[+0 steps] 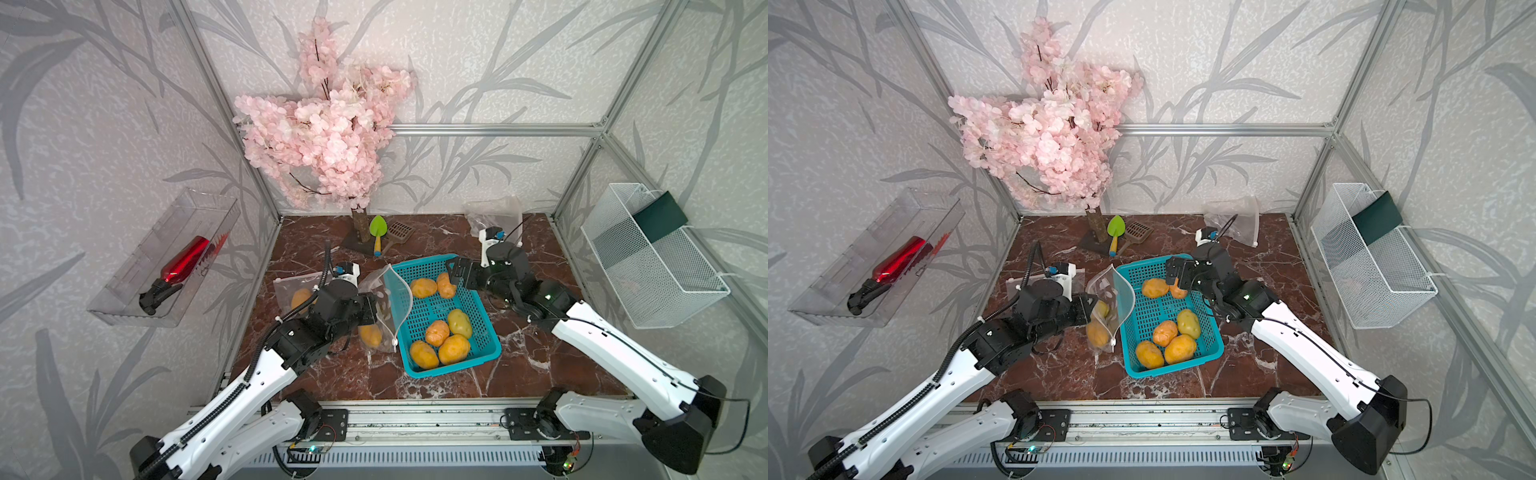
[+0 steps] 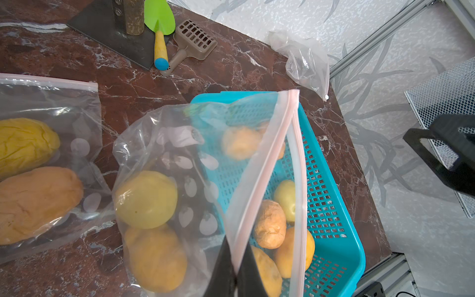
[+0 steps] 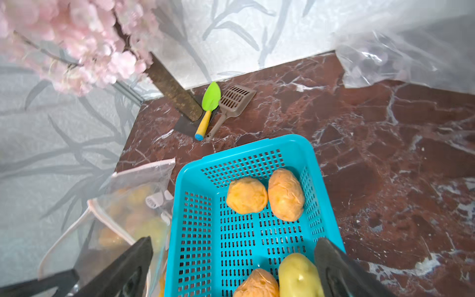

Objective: Put the potatoes into a zipper bag and zip it
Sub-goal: Pick up the potato from the basket.

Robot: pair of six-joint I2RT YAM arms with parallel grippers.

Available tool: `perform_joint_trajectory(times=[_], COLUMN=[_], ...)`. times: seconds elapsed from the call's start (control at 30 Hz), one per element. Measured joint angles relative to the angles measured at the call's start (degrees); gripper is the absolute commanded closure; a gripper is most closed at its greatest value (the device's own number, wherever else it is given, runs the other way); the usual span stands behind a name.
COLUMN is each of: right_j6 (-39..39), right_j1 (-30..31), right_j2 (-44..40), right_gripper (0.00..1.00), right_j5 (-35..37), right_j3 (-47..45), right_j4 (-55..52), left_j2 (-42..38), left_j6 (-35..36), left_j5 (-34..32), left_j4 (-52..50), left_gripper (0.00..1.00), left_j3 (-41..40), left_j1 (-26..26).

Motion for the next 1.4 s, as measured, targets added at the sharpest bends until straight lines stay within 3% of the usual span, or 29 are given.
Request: perform_joint_trajectory(times=[0.13,0.23,0.3,0.6,0.83,1.13,1.4], right_j6=[-1.66,-5.92,-8.31,-15.15,-18.62,-21.33,-22.40], right_j1=[-5.73,-6.34,-5.77,-1.51,2.49,3.54,3.50], right_j2=[2.75,9.62,14.40,27.82,42.86,54.53,58.73], right_gripper=[0.01,0.01,0.01,0.00,0.05,0.07,0.00], right_j5=[-11.58,-19.47,-20.76,-12.39,-6.14,-4.94,-4.50], right_j3=[-0.42,2.97,5.92,16.31,29.57,39.82,44.65], right_j4=[2.27,2.03,0.37,-10.75,-19.69,-28.96,-33.83], left_j2=[0.02,0.02,0.02,0.02,0.02,0.02,0.02], left_j6=[0.00,0.00,0.00,0.00,0.00,0.00,0.00], left_j5=[0.00,0.00,0.00,0.00,0.00,0.02,0.02], left_j4=[0.00,0.00,0.00,0.00,0.00,0.00,0.00], left_gripper=[1.00,1.00,1.00,1.00,1.00,1.00,1.00], left_j3=[0.00,0.00,0.00,0.00,0.00,0.00,0.00], left_j1=[0.02,0.02,0.00,0.02,0.02,0.02,0.00])
